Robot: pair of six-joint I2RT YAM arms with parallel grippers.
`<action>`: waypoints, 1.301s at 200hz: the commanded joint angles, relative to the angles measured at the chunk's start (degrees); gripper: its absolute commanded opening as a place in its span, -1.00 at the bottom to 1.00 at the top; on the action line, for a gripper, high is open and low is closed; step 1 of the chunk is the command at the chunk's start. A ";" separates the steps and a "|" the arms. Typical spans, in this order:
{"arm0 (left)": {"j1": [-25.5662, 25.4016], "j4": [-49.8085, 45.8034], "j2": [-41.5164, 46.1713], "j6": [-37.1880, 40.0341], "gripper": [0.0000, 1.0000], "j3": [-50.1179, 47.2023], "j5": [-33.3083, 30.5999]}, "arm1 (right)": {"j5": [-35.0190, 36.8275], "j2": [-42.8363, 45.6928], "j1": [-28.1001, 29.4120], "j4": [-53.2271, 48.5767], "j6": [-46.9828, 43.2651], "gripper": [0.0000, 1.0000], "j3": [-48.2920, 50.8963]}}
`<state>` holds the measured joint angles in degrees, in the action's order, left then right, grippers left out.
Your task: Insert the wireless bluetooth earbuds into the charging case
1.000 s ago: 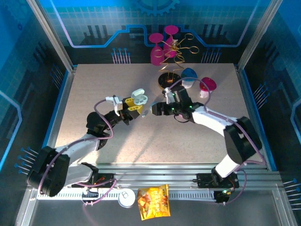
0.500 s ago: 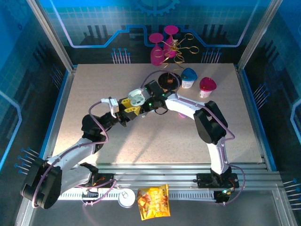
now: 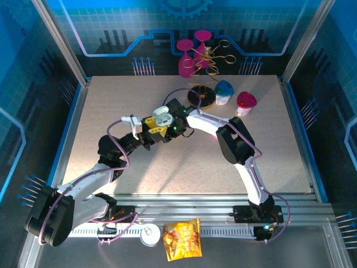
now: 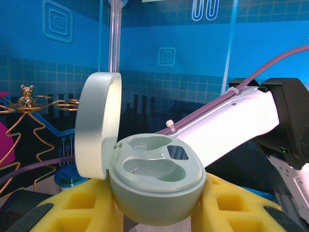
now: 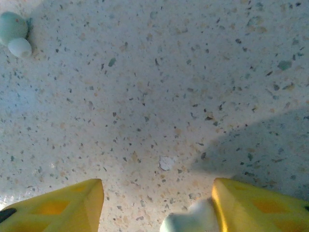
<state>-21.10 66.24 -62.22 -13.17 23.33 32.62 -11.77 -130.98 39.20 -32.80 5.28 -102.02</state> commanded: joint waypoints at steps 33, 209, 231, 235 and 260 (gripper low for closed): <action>0.36 1.50 -0.49 0.51 -0.63 -1.04 -0.16 | 0.72 2.92 0.26 -1.33 0.95 0.21 5.08; 0.37 4.86 -3.86 -0.41 -0.62 -0.71 -0.14 | -9.93 15.22 1.22 5.40 6.50 0.06 20.14; 0.39 5.61 -4.65 -0.70 -0.62 -0.61 -0.10 | -8.76 16.88 1.06 7.74 7.02 0.07 22.09; 0.36 5.79 -4.77 -0.72 -0.62 -0.58 -0.06 | -7.95 16.98 1.00 8.05 7.11 0.11 22.27; 0.38 6.66 -5.45 -0.98 -0.62 -0.52 0.14 | -5.34 15.85 -0.08 8.25 6.81 0.23 21.01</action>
<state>-21.10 69.19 -66.94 -13.58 23.07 32.62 -18.44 -115.90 39.42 -26.63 11.75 -80.44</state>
